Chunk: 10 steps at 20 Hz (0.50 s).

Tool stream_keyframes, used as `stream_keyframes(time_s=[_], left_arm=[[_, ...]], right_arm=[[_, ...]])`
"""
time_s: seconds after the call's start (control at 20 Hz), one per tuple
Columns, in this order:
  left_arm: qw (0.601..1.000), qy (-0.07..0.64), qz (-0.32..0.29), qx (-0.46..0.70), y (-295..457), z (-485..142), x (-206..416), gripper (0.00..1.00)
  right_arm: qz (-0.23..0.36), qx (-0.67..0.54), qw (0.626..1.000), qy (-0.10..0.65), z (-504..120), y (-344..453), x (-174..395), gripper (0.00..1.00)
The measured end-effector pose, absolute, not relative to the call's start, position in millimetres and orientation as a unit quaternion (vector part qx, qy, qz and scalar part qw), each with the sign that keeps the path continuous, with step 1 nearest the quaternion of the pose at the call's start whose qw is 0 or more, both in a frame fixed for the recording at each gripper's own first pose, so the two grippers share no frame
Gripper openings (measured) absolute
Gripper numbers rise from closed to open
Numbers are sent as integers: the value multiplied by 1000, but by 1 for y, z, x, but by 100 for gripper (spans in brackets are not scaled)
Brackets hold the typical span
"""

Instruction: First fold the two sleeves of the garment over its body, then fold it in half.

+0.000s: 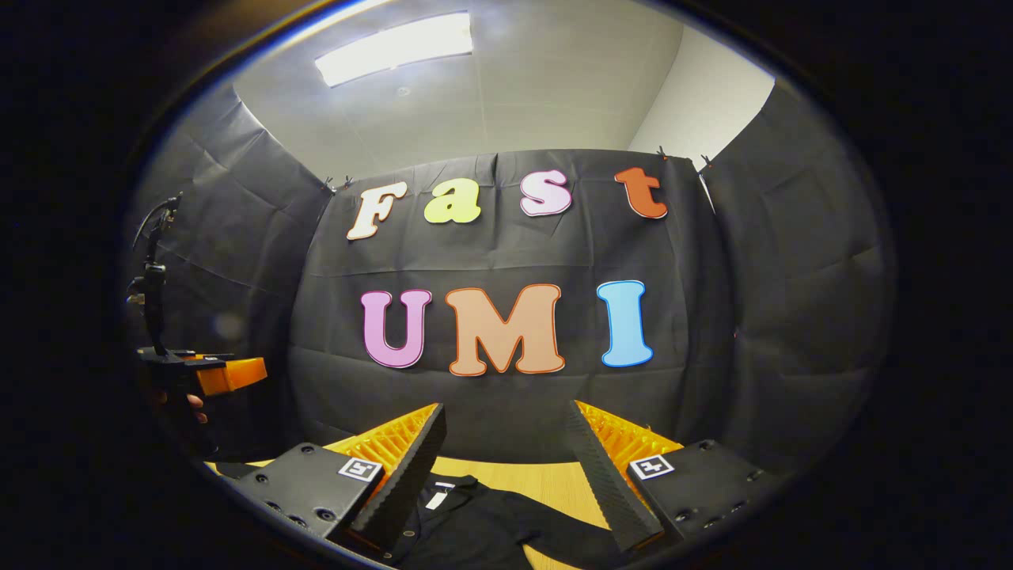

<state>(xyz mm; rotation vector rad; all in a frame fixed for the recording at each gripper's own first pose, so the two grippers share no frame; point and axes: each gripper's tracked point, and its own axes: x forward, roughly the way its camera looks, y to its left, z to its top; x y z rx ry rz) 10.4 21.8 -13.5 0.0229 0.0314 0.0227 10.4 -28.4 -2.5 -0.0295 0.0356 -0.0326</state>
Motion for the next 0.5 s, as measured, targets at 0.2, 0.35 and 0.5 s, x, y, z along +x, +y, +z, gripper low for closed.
stream_keyframes(time_s=[0.2,0.35,0.5], left_arm=[[1000,21,10,11,20,-17,13,92],[1000,21,12,11,18,-18,13,92],[999,25,10,18,12,-18,16,92]], right_arm=[[-38,-27,999,13,3,-57,12,98],[-69,-41,997,20,1,-96,13,98],[-103,-64,992,45,-14,-142,11,98]])
